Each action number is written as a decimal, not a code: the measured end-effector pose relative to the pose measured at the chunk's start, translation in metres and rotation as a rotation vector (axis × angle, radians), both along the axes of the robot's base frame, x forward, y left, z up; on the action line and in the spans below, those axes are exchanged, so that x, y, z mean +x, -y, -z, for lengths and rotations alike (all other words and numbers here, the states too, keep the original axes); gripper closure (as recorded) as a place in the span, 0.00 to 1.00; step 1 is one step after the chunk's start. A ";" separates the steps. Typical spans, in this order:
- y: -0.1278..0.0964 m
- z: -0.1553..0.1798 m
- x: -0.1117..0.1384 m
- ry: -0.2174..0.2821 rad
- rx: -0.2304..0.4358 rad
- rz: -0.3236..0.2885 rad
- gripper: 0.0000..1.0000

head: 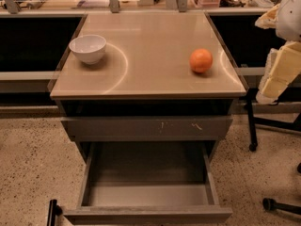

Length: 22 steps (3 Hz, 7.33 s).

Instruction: Place orange into middle drawer

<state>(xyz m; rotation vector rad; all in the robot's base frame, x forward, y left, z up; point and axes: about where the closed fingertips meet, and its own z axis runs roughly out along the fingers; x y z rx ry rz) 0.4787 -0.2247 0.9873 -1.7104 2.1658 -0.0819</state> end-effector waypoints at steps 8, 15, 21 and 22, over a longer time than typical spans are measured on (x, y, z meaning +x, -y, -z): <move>0.004 0.076 0.202 0.112 0.386 -0.022 0.00; -0.030 0.148 0.245 -0.024 0.574 -0.004 0.00; -0.025 0.142 0.227 -0.020 0.599 -0.001 1.00; -0.005 0.084 0.182 0.122 0.645 0.037 1.00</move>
Offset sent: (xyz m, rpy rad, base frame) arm 0.1134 -0.0311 -0.0042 0.2546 -0.2390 -0.0100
